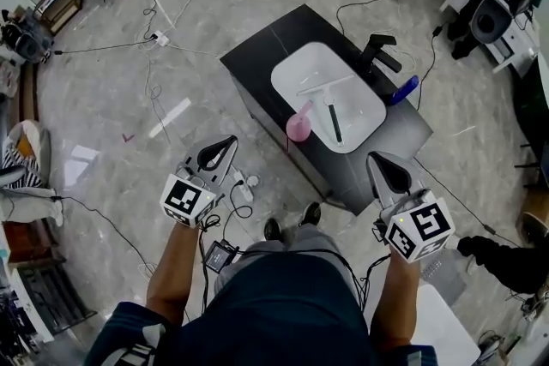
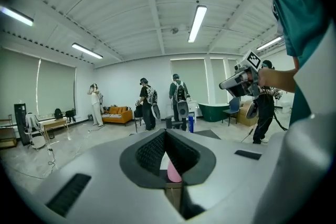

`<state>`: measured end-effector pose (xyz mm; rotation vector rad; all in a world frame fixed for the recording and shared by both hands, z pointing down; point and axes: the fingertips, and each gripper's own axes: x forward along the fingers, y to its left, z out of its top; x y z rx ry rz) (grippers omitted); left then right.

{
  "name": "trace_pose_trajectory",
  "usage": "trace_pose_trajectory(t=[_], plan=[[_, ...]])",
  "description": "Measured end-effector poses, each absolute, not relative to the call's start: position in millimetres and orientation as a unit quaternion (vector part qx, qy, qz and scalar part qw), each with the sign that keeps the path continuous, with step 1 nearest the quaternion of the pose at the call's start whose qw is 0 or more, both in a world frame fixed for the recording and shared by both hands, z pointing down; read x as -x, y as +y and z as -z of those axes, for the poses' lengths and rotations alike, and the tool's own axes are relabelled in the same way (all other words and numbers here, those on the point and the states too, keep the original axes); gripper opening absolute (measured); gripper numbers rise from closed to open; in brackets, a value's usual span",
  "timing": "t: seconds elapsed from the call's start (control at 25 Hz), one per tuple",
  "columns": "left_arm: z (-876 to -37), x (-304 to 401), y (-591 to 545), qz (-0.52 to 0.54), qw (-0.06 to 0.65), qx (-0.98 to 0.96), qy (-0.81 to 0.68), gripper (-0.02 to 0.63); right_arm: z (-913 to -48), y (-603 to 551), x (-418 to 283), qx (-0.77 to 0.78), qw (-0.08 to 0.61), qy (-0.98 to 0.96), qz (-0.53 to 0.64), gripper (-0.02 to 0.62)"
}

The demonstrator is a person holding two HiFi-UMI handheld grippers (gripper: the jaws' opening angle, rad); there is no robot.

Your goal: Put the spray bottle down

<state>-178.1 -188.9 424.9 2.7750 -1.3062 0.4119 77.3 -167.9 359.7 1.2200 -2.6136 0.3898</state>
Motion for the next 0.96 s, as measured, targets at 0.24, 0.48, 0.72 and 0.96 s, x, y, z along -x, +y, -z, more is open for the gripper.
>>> trace_pose_trajectory(t=[0.24,0.48,0.72,0.96], plan=[[-388.1,194.3,-172.2,-0.118,0.014,-0.891,-0.438,0.005,-347.8,-147.8,-76.7,-0.418,0.123,-0.891,-0.126,0.008],[-378.3,202.8,-162.2,-0.114,0.013,-0.887,-0.448,0.005,-338.9,-144.0,-73.7,-0.417,0.121,-0.892,-0.125,0.008],[-378.6,211.4,-153.1,-0.109,0.017,-0.882,-0.457,0.005,-332.4,-141.1,-69.2,-0.413,0.122,-0.895,-0.118,0.008],[-383.5,216.1,-147.1,-0.109,0.023,-0.880,-0.462,0.005,-337.2,-137.6,-65.0,-0.408,0.125,-0.896,-0.121,0.008]])
